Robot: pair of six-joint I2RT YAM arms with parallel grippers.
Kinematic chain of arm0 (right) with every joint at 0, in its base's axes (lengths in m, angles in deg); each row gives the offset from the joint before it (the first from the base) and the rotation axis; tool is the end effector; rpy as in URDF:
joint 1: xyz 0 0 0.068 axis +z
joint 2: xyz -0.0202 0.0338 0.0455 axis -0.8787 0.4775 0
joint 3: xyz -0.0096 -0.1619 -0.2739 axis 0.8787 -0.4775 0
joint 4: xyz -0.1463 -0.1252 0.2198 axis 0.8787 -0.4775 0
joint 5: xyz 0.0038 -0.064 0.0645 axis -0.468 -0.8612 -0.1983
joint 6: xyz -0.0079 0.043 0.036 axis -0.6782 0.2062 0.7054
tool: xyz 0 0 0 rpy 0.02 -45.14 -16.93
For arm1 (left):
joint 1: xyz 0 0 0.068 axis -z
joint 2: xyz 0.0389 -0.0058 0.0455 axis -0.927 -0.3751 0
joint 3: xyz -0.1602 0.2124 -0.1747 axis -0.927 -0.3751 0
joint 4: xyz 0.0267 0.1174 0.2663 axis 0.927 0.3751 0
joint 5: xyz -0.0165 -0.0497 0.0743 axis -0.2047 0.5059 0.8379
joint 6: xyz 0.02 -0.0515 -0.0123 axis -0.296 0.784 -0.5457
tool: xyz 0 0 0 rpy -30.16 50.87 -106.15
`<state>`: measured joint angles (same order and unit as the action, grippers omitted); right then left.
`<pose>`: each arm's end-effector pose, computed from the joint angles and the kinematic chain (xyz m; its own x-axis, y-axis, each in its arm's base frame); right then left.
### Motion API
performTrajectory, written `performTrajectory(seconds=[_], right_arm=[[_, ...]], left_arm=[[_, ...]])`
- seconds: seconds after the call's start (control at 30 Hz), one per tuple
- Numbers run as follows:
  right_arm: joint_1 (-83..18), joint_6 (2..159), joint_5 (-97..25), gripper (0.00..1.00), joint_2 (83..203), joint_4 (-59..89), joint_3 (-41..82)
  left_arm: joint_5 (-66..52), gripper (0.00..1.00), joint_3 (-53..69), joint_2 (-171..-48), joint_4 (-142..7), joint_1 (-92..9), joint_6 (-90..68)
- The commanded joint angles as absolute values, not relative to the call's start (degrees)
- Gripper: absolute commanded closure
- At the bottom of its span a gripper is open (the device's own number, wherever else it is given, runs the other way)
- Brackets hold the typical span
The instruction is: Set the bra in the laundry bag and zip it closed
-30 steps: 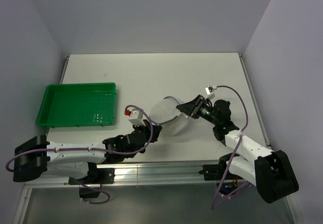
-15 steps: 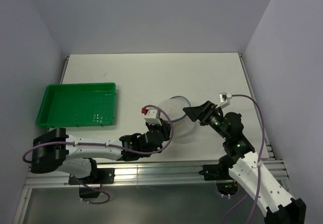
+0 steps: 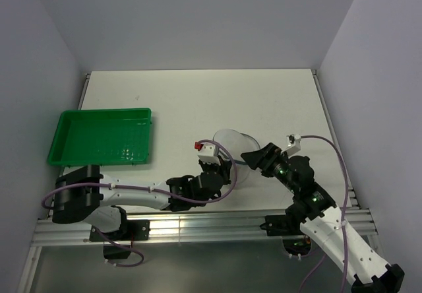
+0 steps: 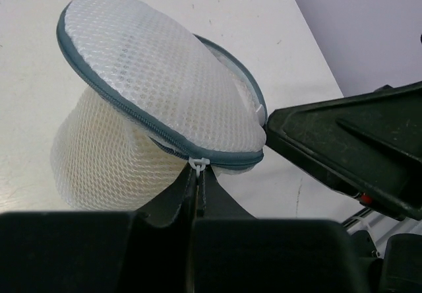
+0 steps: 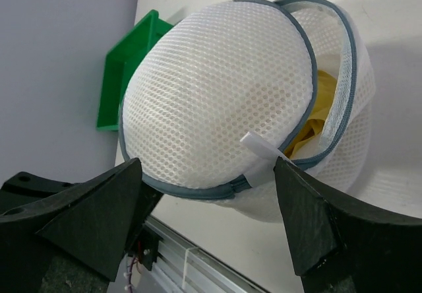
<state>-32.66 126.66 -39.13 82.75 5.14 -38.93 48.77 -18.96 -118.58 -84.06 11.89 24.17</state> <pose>0.1044 0.0611 0.2327 -0.5778 0.5891 -0.5650 -0.1507 0.6033 0.7831 0.0879 -0.3261 0.2579 -0.4385 -0.3532 -0.8264 0.3232 0.7960 -0.5117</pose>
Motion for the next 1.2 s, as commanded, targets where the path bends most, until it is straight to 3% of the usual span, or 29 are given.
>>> performTrajectory(seconds=[0.0,0.03,0.07,0.13,0.3,0.33,0.37,0.43,0.5,0.57,0.63,0.8,0.93,1.17], right_arm=[[-32.04,126.60,-42.57,0.11,80.35,-0.50,-37.63],[-31.95,126.25,-42.83,0.10,80.09,-0.77,-37.63],[-31.95,126.07,-43.18,0.02,80.35,-0.34,-37.80],[-32.12,125.72,-41.44,0.04,82.53,4.90,-38.24],[-32.12,121.60,-36.51,0.34,101.93,23.38,-32.66],[-32.21,119.33,-35.37,0.45,108.06,25.49,-29.57],[-32.21,115.82,-35.19,0.46,110.47,26.20,-26.85],[-32.47,113.95,-35.27,0.44,114.86,26.04,-19.81],[-32.56,112.19,-35.27,0.34,115.59,24.90,-16.99],[-32.56,112.18,-37.72,0.10,114.37,22.26,-17.76],[-32.56,112.62,-39.22,0.00,110.70,19.81,-21.88],[-32.48,115.43,-40.72,0.00,99.53,12.17,-31.29],[-31.16,119.38,-40.02,0.10,91.88,7.24,-33.23],[-26.94,124.39,-43.01,0.15,86.32,3.53,-36.21]], left_arm=[[52.10,1.00,-16.93,-117.97,-88.98,12.37,21.95],[53.32,1.00,-16.93,-117.44,-89.51,12.36,21.34],[53.68,1.00,-16.93,-117.09,-90.03,12.28,20.63],[53.69,1.00,-16.93,-116.04,-91.61,12.19,18.00],[53.42,1.00,-19.56,-113.49,-92.32,12.28,17.98],[53.34,1.00,-20.44,-112.61,-92.41,12.28,18.77],[53.16,1.00,-22.10,-112.43,-92.41,12.28,19.48],[52.46,1.00,-23.43,-112.69,-92.59,12.45,22.11],[51.84,1.00,-24.22,-113.65,-93.03,12.80,23.44],[51.14,1.00,-23.96,-115.94,-94.16,12.89,23.35],[50.17,1.00,-23.44,-118.74,-96.54,12.89,22.56],[49.12,1.00,-20.36,-122.80,-97.68,12.80,21.42],[49.55,1.00,-20.53,-122.36,-98.39,12.80,21.77],[49.03,1.00,-19.83,-123.15,-97.86,12.89,23.35]])
